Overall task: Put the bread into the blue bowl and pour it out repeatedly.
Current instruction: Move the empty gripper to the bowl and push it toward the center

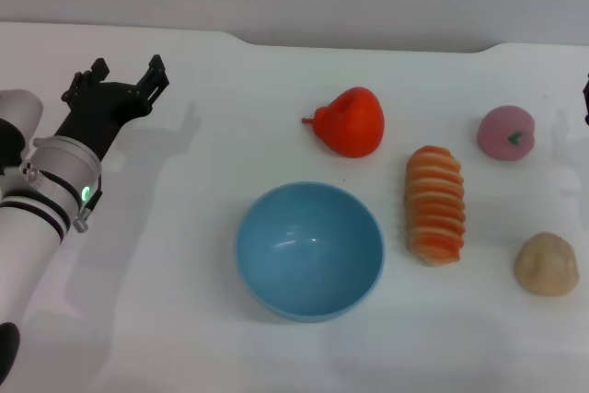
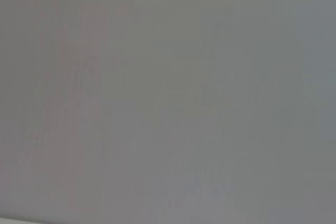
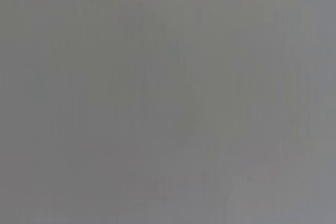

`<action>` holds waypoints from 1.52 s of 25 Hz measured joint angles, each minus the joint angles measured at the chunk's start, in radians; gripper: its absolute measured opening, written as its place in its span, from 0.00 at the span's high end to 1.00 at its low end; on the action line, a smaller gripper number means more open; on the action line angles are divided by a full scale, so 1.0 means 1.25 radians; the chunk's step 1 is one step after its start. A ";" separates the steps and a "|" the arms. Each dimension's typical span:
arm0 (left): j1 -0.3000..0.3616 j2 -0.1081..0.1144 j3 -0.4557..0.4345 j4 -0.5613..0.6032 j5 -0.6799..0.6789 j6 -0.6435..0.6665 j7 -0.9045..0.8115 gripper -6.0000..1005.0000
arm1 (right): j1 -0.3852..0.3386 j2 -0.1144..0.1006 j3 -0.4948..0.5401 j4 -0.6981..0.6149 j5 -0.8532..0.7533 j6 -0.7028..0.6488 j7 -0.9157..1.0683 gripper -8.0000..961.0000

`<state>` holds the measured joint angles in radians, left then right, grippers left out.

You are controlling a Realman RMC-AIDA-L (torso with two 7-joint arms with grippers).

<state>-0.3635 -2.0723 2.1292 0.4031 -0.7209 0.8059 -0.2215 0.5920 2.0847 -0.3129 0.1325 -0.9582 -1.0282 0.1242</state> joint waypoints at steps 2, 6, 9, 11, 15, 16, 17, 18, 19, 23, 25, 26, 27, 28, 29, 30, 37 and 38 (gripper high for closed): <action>0.000 0.000 0.000 0.000 0.000 -0.001 0.000 0.18 | -0.001 0.000 0.000 0.000 0.000 0.000 0.000 0.58; 0.002 -0.001 0.000 0.000 0.000 0.001 0.000 0.18 | -0.002 0.000 0.000 0.000 -0.001 0.000 0.000 0.58; 0.004 -0.003 0.001 0.001 0.000 0.008 0.000 0.18 | -0.001 0.000 0.000 -0.003 -0.001 0.000 0.000 0.58; 0.002 -0.001 0.004 0.004 0.000 0.007 -0.017 0.18 | -0.001 0.000 0.000 -0.004 -0.001 0.000 0.000 0.58; -0.024 0.010 0.004 0.009 0.005 -0.007 -0.105 0.18 | 0.001 -0.001 0.000 -0.010 -0.001 0.000 0.000 0.58; -0.032 0.013 0.003 0.011 0.007 -0.007 -0.120 0.18 | 0.001 -0.001 0.000 -0.011 -0.001 0.000 0.000 0.58; -0.042 0.018 0.003 0.015 0.010 -0.009 -0.132 0.18 | 0.002 -0.001 0.000 -0.012 -0.001 0.000 0.000 0.58; -0.051 0.022 0.002 0.018 0.012 -0.009 -0.140 0.18 | 0.002 -0.001 0.000 -0.012 -0.001 0.000 0.000 0.58; -0.073 0.037 0.002 0.036 0.040 -0.036 -0.155 0.18 | 0.001 -0.001 0.000 -0.013 -0.001 0.000 -0.002 0.58; -0.101 0.066 -0.007 0.104 0.113 -0.156 -0.198 0.18 | -0.003 -0.001 -0.001 -0.013 -0.001 0.000 -0.002 0.58; -0.116 0.092 -0.013 0.185 0.175 -0.293 -0.234 0.18 | -0.005 -0.001 0.000 -0.013 -0.001 0.000 -0.002 0.58; -0.120 0.103 -0.015 0.224 0.202 -0.354 -0.246 0.18 | -0.006 -0.001 0.000 -0.013 -0.001 0.000 -0.002 0.58; -0.117 0.113 -0.024 0.283 0.238 -0.436 -0.252 0.18 | -0.007 -0.001 0.000 -0.013 -0.001 0.000 -0.002 0.58; -0.112 0.120 -0.039 0.346 0.272 -0.520 -0.253 0.18 | -0.008 -0.001 0.000 -0.013 -0.001 0.000 -0.003 0.58; -0.089 0.124 -0.073 0.474 0.327 -0.692 -0.230 0.18 | -0.009 -0.001 0.000 -0.013 -0.001 0.000 -0.004 0.58; -0.089 0.124 -0.073 0.474 0.327 -0.692 -0.230 0.18 | -0.009 -0.001 0.000 -0.013 -0.001 0.000 -0.004 0.58; 0.029 0.032 -0.251 0.847 0.343 -1.204 0.108 0.18 | -0.009 -0.001 0.000 -0.014 0.000 0.000 -0.006 0.58; 0.037 0.022 -0.264 0.871 0.337 -1.243 0.141 0.18 | -0.008 -0.001 0.000 -0.016 0.001 0.000 -0.006 0.58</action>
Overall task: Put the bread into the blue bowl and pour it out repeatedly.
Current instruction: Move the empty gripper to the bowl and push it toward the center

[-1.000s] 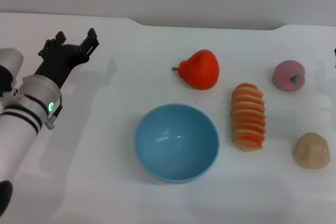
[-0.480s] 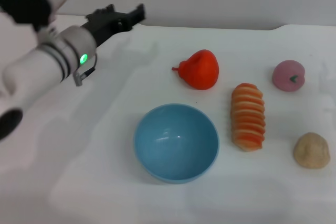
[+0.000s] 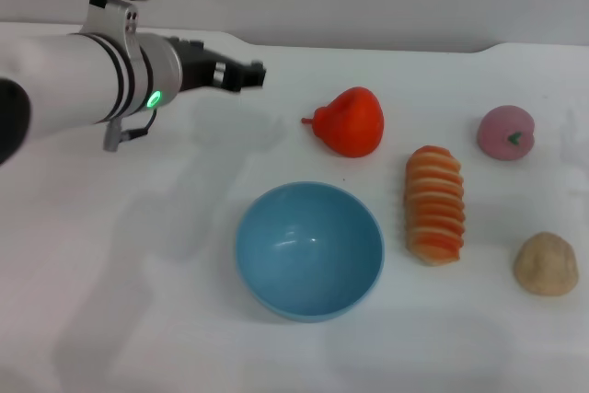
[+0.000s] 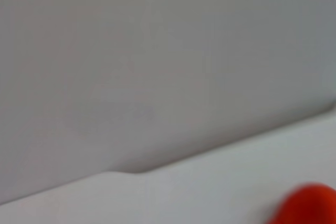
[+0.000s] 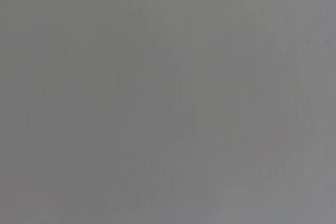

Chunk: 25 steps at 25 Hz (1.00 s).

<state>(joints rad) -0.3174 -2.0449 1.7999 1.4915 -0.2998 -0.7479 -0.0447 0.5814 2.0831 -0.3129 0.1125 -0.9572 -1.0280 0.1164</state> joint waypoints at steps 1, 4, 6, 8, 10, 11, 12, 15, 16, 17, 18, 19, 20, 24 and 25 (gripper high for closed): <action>0.012 -0.012 -0.017 0.042 -0.015 -0.058 0.052 0.18 | 0.001 0.000 0.000 -0.001 0.001 0.000 0.000 0.58; 0.016 -0.006 -0.029 0.109 -0.085 -0.190 0.099 0.18 | 0.001 -0.002 0.000 -0.017 0.004 0.000 0.001 0.58; 0.009 -0.008 -0.043 0.126 -0.111 -0.276 0.114 0.18 | -0.001 -0.002 0.000 -0.029 0.005 0.000 0.002 0.58; 0.001 -0.009 -0.049 0.133 -0.117 -0.344 0.121 0.18 | -0.001 -0.002 0.000 -0.032 0.005 -0.001 0.003 0.58; -0.011 -0.009 -0.051 0.137 -0.120 -0.404 0.119 0.18 | -0.001 -0.003 0.000 -0.034 0.005 -0.002 0.003 0.58; -0.018 -0.010 -0.051 0.138 -0.124 -0.427 0.114 0.18 | -0.001 -0.003 0.000 -0.035 0.005 -0.002 0.003 0.58; -0.023 -0.010 -0.051 0.140 -0.129 -0.442 0.109 0.18 | -0.001 -0.003 0.000 -0.038 0.005 -0.001 0.000 0.58; -0.037 -0.011 -0.052 0.143 -0.158 -0.452 0.094 0.18 | -0.002 -0.003 0.000 -0.041 0.004 -0.001 -0.001 0.58; -0.044 -0.011 -0.052 0.143 -0.168 -0.456 0.089 0.18 | -0.003 -0.003 0.000 -0.043 0.003 -0.001 -0.001 0.58; -0.054 -0.011 -0.053 0.141 -0.180 -0.465 0.085 0.18 | -0.005 -0.004 0.000 -0.045 0.002 -0.001 -0.002 0.58; -0.061 -0.011 -0.053 0.139 -0.187 -0.477 0.082 0.18 | -0.009 -0.004 0.000 -0.047 0.002 -0.001 -0.002 0.58; -0.069 -0.011 -0.053 0.137 -0.191 -0.492 0.081 0.18 | -0.013 -0.004 -0.001 -0.049 0.001 -0.001 -0.002 0.58; -0.075 -0.011 -0.052 0.135 -0.195 -0.506 0.079 0.18 | -0.019 -0.004 -0.001 -0.052 0.000 -0.001 -0.002 0.58; -0.081 -0.012 -0.046 0.116 -0.196 -0.511 0.056 0.18 | -0.039 -0.004 -0.001 -0.056 0.001 -0.001 -0.002 0.58; -0.081 -0.012 -0.046 0.111 -0.196 -0.504 0.054 0.18 | -0.043 -0.004 -0.001 -0.057 0.002 -0.001 -0.002 0.58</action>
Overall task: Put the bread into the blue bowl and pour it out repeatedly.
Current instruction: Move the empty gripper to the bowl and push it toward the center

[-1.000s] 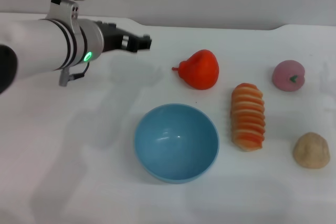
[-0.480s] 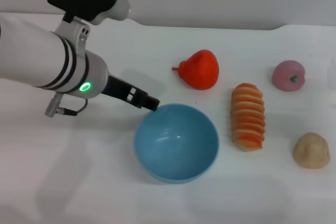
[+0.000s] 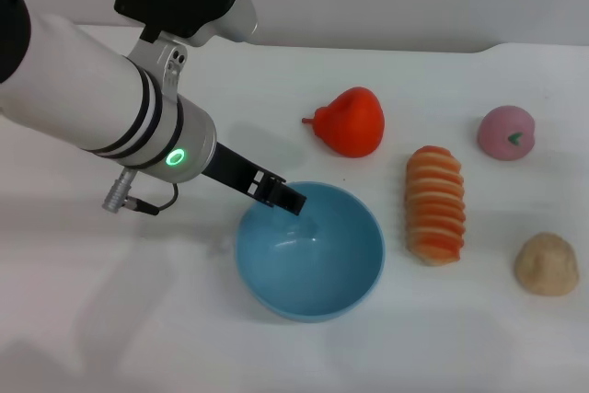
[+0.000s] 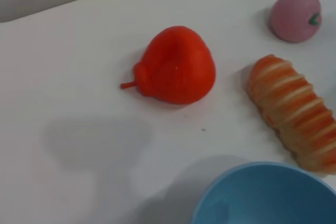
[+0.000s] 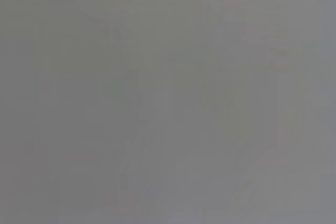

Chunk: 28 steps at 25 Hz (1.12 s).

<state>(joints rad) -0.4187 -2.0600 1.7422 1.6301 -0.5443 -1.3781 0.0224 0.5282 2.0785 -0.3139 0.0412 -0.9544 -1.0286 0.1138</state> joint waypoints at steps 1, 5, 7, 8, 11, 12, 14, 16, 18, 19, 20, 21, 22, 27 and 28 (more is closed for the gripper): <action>0.001 0.000 0.000 -0.008 0.001 0.011 0.001 0.18 | -0.003 0.000 0.000 -0.001 0.000 0.000 0.000 0.58; -0.002 0.000 -0.001 -0.051 0.002 0.047 0.006 0.18 | -0.007 0.000 -0.002 -0.002 -0.002 0.000 0.001 0.57; -0.007 0.000 -0.004 -0.076 0.000 0.060 0.006 0.18 | -0.007 0.000 -0.004 -0.001 -0.003 0.000 0.001 0.58; -0.010 0.000 -0.006 -0.090 0.000 0.066 0.006 0.18 | -0.007 0.000 -0.005 0.000 -0.003 -0.001 0.001 0.58; -0.021 0.000 -0.006 -0.116 -0.001 0.072 0.006 0.18 | -0.007 0.000 -0.004 0.000 -0.003 -0.001 0.002 0.58; -0.028 0.000 -0.006 -0.131 0.000 0.072 0.006 0.18 | -0.007 0.000 -0.003 0.000 -0.003 -0.001 0.003 0.58; -0.043 0.001 -0.005 -0.163 0.000 0.073 0.006 0.18 | -0.007 0.000 0.000 -0.001 -0.003 -0.001 0.004 0.58; -0.057 0.001 -0.005 -0.197 -0.001 0.074 0.007 0.18 | -0.006 0.000 0.001 -0.002 -0.003 -0.001 0.005 0.58; -0.073 0.000 -0.002 -0.236 -0.004 0.074 0.007 0.18 | -0.004 0.000 0.001 -0.002 -0.003 -0.001 0.006 0.58; -0.077 0.000 -0.001 -0.248 -0.004 0.074 0.007 0.18 | -0.003 0.000 0.001 -0.002 -0.003 -0.001 0.006 0.58; -0.083 0.000 0.000 -0.264 -0.004 0.075 0.007 0.18 | -0.002 0.000 0.001 -0.002 -0.003 -0.001 0.006 0.58; -0.089 0.000 0.001 -0.278 -0.005 0.076 0.007 0.18 | -0.001 0.000 0.001 -0.002 -0.003 -0.001 0.006 0.58; -0.094 -0.001 0.002 -0.289 -0.005 0.079 0.007 0.18 | -0.001 0.000 0.001 -0.002 -0.003 -0.001 0.006 0.58; -0.110 -0.003 0.003 -0.343 -0.007 0.105 0.007 0.18 | 0.004 0.000 0.001 -0.002 -0.001 0.000 0.006 0.58; -0.112 -0.003 0.004 -0.350 -0.010 0.110 0.009 0.18 | 0.004 0.000 0.001 -0.002 0.000 0.000 0.006 0.58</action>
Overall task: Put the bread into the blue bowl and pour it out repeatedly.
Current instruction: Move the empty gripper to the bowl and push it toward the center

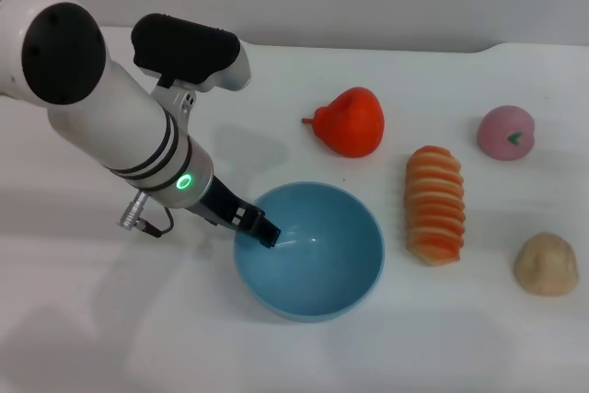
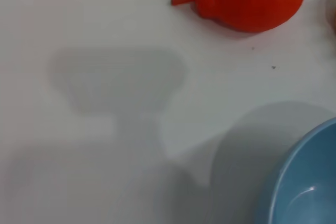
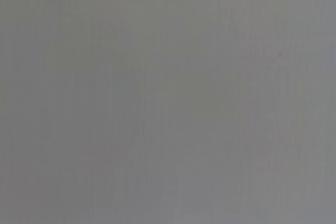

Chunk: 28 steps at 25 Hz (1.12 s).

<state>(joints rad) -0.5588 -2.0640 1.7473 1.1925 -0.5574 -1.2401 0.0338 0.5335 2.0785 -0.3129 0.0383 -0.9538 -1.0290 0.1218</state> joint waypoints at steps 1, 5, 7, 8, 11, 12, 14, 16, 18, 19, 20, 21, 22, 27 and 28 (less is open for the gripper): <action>-0.001 0.000 0.001 -0.005 -0.003 0.003 0.002 0.18 | 0.000 0.000 0.000 0.000 0.001 0.000 0.000 0.58; -0.008 -0.001 0.007 -0.031 -0.037 0.008 0.031 0.18 | 0.002 0.000 0.000 0.000 0.001 0.000 0.000 0.58; -0.012 -0.001 0.007 -0.044 -0.049 0.010 0.038 0.18 | 0.002 -0.001 0.000 0.000 0.001 0.001 0.000 0.58; -0.014 -0.001 0.007 -0.048 -0.050 0.011 0.038 0.18 | 0.002 -0.001 0.000 -0.001 0.002 0.001 0.000 0.58; -0.016 0.001 0.007 -0.058 -0.051 0.011 0.038 0.18 | 0.002 -0.001 0.000 -0.003 0.002 0.001 0.001 0.58; -0.016 0.001 0.007 -0.060 -0.052 0.010 0.038 0.18 | 0.003 -0.001 0.000 -0.003 0.002 0.001 0.001 0.58; -0.016 0.002 0.007 -0.064 -0.059 0.007 0.038 0.22 | 0.003 -0.001 0.000 -0.004 0.002 0.001 0.001 0.58; -0.016 0.002 0.007 -0.066 -0.065 0.006 0.039 0.27 | 0.003 -0.001 0.000 -0.005 0.002 0.001 0.001 0.58; -0.016 0.002 0.007 -0.067 -0.066 0.006 0.039 0.32 | 0.004 -0.001 0.000 -0.006 0.002 0.001 0.001 0.58; -0.017 0.002 0.007 -0.067 -0.066 0.007 0.039 0.35 | 0.004 -0.002 0.000 -0.007 0.002 0.001 0.001 0.58; -0.017 0.001 0.007 -0.068 -0.066 0.008 0.039 0.38 | 0.004 -0.002 0.000 -0.010 0.002 0.001 0.001 0.58; -0.017 0.001 0.007 -0.068 -0.067 0.009 0.039 0.41 | 0.004 -0.002 0.000 -0.011 0.002 0.001 0.001 0.58; -0.018 0.000 0.005 -0.068 -0.068 0.010 0.039 0.44 | 0.004 -0.002 0.000 -0.012 0.002 0.001 0.001 0.58; -0.018 0.000 0.000 -0.068 -0.072 0.012 0.038 0.61 | 0.003 -0.002 0.000 -0.017 0.002 0.001 0.001 0.57; -0.018 0.000 0.001 -0.068 -0.075 0.012 0.038 0.65 | 0.002 -0.002 0.000 -0.018 0.002 0.001 0.001 0.58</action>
<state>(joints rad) -0.5814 -2.0643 1.7481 1.1074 -0.6517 -1.2247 0.0816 0.5360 2.0754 -0.3129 0.0157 -0.9509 -1.0277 0.1228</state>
